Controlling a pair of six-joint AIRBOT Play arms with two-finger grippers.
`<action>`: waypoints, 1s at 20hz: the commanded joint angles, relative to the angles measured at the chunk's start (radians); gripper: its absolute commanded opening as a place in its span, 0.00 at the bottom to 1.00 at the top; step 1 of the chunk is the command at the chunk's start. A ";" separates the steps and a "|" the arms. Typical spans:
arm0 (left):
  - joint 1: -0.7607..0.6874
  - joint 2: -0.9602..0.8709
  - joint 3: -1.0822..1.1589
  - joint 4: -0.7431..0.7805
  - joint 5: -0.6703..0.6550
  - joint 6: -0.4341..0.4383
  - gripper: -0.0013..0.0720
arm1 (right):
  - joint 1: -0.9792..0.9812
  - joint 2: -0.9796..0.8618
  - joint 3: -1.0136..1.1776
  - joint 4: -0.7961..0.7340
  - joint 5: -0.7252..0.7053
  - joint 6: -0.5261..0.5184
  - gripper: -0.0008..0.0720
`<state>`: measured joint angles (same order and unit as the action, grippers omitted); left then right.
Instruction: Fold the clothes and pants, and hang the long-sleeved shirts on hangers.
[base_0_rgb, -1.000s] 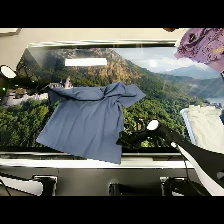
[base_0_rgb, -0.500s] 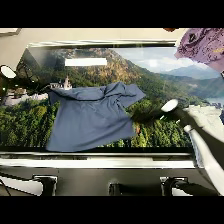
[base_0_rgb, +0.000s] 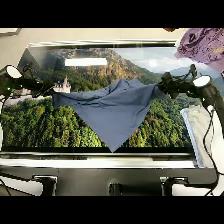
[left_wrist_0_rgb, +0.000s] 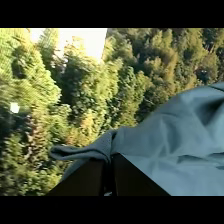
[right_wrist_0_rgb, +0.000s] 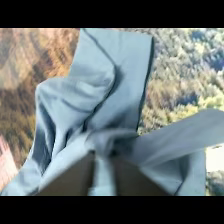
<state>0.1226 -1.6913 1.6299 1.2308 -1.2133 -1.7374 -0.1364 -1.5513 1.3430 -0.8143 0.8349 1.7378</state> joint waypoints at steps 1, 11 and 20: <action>-0.017 -0.001 0.000 0.000 -0.002 -0.018 0.04 | -0.009 -0.018 0.019 0.046 0.018 0.013 0.49; -0.020 -0.001 0.000 0.000 -0.004 -0.048 0.04 | 0.006 0.325 -0.473 0.137 0.309 -0.183 0.63; -0.020 -0.001 0.000 0.000 -0.010 -0.062 0.04 | 0.482 0.483 -0.947 0.461 -0.064 -0.150 0.67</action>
<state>0.1028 -1.6913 1.6299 1.2312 -1.2209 -1.7958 0.2111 -1.0885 0.4656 -0.4187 0.8753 1.5631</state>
